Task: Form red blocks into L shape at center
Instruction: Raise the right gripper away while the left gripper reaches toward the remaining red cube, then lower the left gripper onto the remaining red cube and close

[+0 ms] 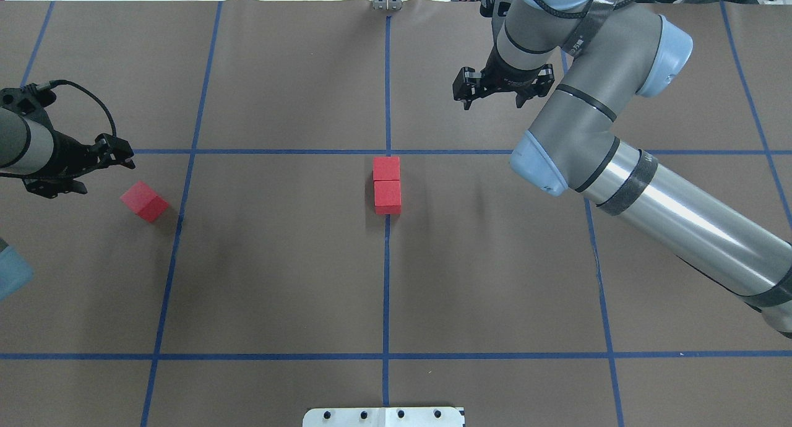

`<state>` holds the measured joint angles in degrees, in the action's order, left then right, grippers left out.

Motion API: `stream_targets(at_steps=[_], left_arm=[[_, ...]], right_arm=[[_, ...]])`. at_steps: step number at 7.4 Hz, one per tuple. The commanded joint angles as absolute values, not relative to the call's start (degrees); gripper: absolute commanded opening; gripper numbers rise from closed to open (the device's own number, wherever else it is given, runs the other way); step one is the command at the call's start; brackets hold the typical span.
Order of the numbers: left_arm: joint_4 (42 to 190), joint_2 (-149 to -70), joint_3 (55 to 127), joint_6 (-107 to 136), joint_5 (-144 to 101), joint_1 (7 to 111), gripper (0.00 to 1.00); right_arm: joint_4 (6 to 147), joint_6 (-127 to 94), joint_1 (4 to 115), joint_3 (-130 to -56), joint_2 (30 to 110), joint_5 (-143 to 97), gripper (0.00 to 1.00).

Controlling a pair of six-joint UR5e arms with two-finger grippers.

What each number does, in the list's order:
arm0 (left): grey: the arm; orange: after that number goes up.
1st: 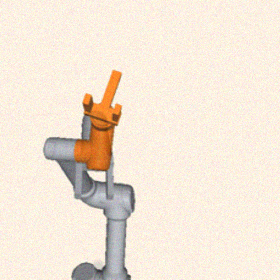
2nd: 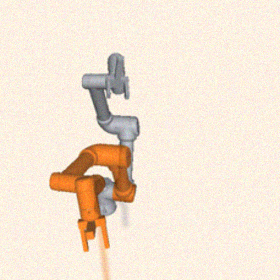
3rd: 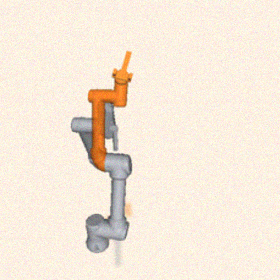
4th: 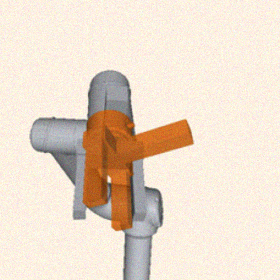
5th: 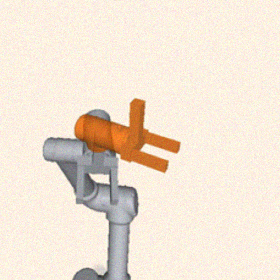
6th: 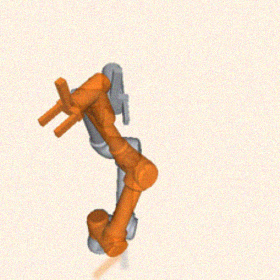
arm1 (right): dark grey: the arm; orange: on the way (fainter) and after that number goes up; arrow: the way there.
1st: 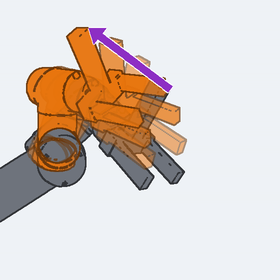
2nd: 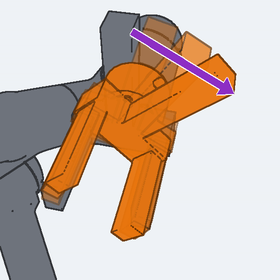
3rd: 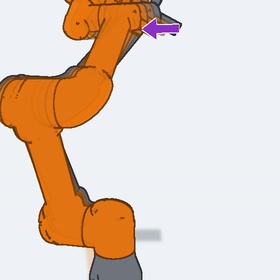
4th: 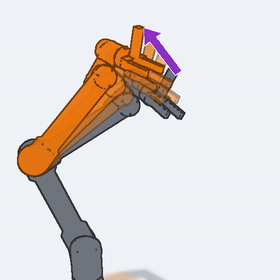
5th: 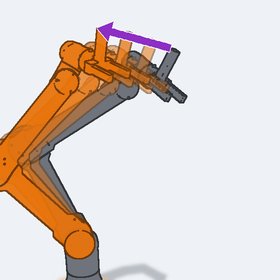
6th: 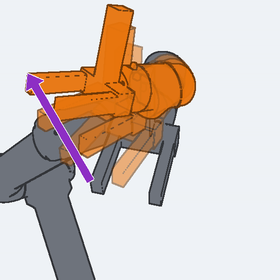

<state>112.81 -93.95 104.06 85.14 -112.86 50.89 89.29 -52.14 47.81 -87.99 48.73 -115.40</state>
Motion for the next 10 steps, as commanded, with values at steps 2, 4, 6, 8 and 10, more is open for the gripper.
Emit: stream_targets(at_steps=[2,4,6,8,10], left_arm=[[109.52,-97.98,103.19,94.29,-109.01,46.34,1.0],[107.05,-98.44,103.36,94.57,-107.14,44.47,1.0],[107.05,-97.65,103.36,94.05,-106.88,44.47,1.0],[107.05,-97.38,102.05,93.87,-106.79,44.21,1.0],[107.05,-97.47,101.78,93.96,-106.79,44.03,1.0]], right_arm=[[88.95,-52.21,47.72,-88.16,48.95,-115.4,0.99],[88.86,-51.95,47.81,-88.07,49.3,-115.31,0.99],[88.86,-51.86,47.73,-87.98,49.39,-115.31,0.99],[88.86,-51.86,47.72,-87.72,49.48,-115.31,0.99],[88.86,-51.86,47.72,-87.71,49.39,-115.23,0.99]])
